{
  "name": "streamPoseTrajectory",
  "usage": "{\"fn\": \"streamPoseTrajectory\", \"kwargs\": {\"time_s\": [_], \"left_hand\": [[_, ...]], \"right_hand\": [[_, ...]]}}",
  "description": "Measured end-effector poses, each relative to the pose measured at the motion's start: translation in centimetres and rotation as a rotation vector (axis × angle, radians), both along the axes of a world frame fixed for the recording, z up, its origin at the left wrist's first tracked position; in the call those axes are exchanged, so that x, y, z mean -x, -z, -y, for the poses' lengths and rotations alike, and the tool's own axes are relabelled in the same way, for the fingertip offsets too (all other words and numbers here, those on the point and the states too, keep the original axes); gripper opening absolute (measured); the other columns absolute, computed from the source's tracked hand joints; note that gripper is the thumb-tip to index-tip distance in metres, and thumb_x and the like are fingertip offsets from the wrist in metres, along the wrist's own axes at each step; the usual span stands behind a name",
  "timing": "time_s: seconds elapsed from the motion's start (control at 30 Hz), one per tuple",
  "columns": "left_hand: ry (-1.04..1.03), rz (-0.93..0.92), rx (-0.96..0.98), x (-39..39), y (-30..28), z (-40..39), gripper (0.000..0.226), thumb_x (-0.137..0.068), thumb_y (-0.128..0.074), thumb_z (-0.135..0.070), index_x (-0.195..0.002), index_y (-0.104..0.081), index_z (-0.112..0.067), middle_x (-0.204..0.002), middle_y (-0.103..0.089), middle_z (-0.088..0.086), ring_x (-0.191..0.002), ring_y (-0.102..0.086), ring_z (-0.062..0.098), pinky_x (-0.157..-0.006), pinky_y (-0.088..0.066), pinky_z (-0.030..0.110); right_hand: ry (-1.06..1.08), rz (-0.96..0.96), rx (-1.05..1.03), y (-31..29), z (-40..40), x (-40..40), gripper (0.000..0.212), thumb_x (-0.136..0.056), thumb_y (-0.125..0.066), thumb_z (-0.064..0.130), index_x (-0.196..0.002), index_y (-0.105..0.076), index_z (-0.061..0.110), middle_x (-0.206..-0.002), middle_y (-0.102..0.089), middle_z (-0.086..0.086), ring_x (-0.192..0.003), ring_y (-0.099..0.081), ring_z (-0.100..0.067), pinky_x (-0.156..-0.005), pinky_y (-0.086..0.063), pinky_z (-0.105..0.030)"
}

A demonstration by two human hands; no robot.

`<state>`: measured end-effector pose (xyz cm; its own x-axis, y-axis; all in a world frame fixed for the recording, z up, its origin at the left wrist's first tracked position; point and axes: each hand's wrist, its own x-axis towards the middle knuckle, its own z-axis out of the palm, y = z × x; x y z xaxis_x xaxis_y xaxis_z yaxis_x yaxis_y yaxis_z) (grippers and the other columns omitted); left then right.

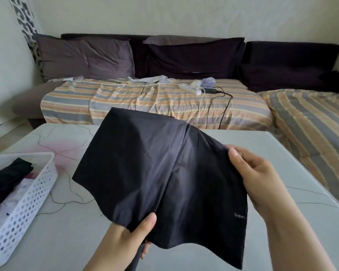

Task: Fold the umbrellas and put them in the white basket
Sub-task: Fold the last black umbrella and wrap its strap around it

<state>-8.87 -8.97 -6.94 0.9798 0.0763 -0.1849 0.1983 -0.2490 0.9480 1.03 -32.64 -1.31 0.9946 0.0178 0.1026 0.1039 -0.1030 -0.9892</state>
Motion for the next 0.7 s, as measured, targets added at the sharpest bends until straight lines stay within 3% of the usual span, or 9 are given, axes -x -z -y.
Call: {"fn": "streamPoseTrajectory", "kwargs": {"time_s": [0.07,0.17,0.23,0.33,0.43,0.5,0.53,0.6,0.7], "left_hand": [[-0.008,0.003,-0.077,-0.1,0.2,-1.1,0.059,-0.058,-0.047,-0.071,-0.041,-0.048,-0.014,-0.047,-0.054,0.007,-0.049,-0.056,0.018,-0.063,-0.047,0.022],[0.0,-0.007,-0.149,-0.5,0.6,-1.8,0.067,-0.056,-0.042,-0.079,-0.038,-0.046,-0.014,-0.047,-0.055,0.007,-0.054,-0.059,0.021,-0.072,-0.046,0.026],[0.019,-0.019,-0.158,-0.6,0.9,-1.8,0.075,-0.052,-0.041,-0.088,-0.038,-0.045,-0.014,-0.047,-0.054,0.007,-0.055,-0.059,0.02,-0.073,-0.045,0.026],[0.045,-0.034,-0.159,-0.7,1.3,-2.0,0.08,-0.046,-0.039,-0.095,-0.038,-0.044,-0.015,-0.047,-0.054,0.007,-0.054,-0.057,0.018,-0.076,-0.047,0.028],[0.043,-0.05,-0.184,-0.5,1.2,-1.8,0.07,-0.054,-0.041,-0.083,-0.038,-0.045,-0.014,-0.047,-0.055,0.007,-0.055,-0.058,0.021,-0.082,-0.047,0.038],[0.033,-0.058,-0.192,-0.4,1.2,-1.5,0.068,-0.055,-0.038,-0.079,-0.038,-0.045,-0.014,-0.048,-0.056,0.007,-0.058,-0.06,0.023,-0.081,-0.046,0.034],[0.028,-0.053,-0.184,-0.3,1.2,-1.4,0.067,-0.055,-0.038,-0.079,-0.037,-0.044,-0.014,-0.048,-0.056,0.007,-0.059,-0.061,0.024,-0.081,-0.045,0.031],[0.016,-0.047,-0.145,-0.3,0.9,-1.1,0.069,-0.057,-0.038,-0.077,-0.037,-0.044,-0.011,-0.048,-0.055,0.009,-0.06,-0.06,0.025,-0.078,-0.043,0.028],[-0.016,-0.039,-0.094,-0.4,0.6,-0.9,0.074,-0.055,-0.039,-0.077,-0.039,-0.046,-0.005,-0.046,-0.053,0.009,-0.06,-0.061,0.025,-0.074,-0.041,0.017]], "right_hand": [[-0.085,-0.062,-0.051,0.8,0.2,0.3,0.025,-0.085,-0.066,0.036,-0.094,-0.074,0.014,-0.102,-0.073,0.0,-0.096,-0.068,-0.014,-0.089,-0.051,-0.034],[-0.118,-0.115,-0.157,0.2,0.7,0.4,0.027,-0.081,-0.058,0.033,-0.069,-0.062,0.009,-0.07,-0.064,-0.003,-0.068,-0.06,-0.013,-0.063,-0.048,-0.023],[-0.129,-0.132,-0.206,-0.9,1.1,0.7,0.024,-0.079,-0.057,0.03,-0.069,-0.055,0.008,-0.062,-0.059,-0.001,-0.059,-0.058,-0.01,-0.055,-0.048,-0.02],[-0.144,-0.223,-0.063,-1.3,1.4,0.8,0.023,-0.09,-0.057,0.025,-0.074,-0.056,0.009,-0.061,-0.062,0.002,-0.057,-0.06,-0.009,-0.06,-0.049,-0.024],[-0.178,-0.358,0.022,-0.1,0.8,0.7,0.026,-0.09,-0.061,0.034,-0.091,-0.063,0.008,-0.082,-0.072,-0.004,-0.076,-0.069,-0.019,-0.068,-0.057,-0.036],[-0.126,-0.297,-0.042,0.4,0.1,0.7,0.015,-0.089,-0.065,0.021,-0.095,-0.064,0.008,-0.091,-0.073,-0.011,-0.085,-0.07,-0.027,-0.078,-0.058,-0.039],[-0.071,-0.228,-0.121,0.2,-0.1,0.7,0.003,-0.088,-0.064,0.01,-0.089,-0.062,0.009,-0.084,-0.072,-0.012,-0.077,-0.069,-0.027,-0.072,-0.059,-0.034],[-0.016,-0.081,-0.282,-0.7,0.2,0.8,0.019,-0.087,-0.06,-0.003,-0.085,-0.056,0.016,-0.068,-0.069,-0.011,-0.06,-0.065,-0.021,-0.056,-0.054,-0.024],[-0.078,-0.042,-0.27,-1.3,1.2,1.0,0.04,-0.083,-0.06,-0.001,-0.114,-0.06,0.025,-0.079,-0.073,-0.012,-0.071,-0.07,-0.02,-0.067,-0.057,-0.028]]}}
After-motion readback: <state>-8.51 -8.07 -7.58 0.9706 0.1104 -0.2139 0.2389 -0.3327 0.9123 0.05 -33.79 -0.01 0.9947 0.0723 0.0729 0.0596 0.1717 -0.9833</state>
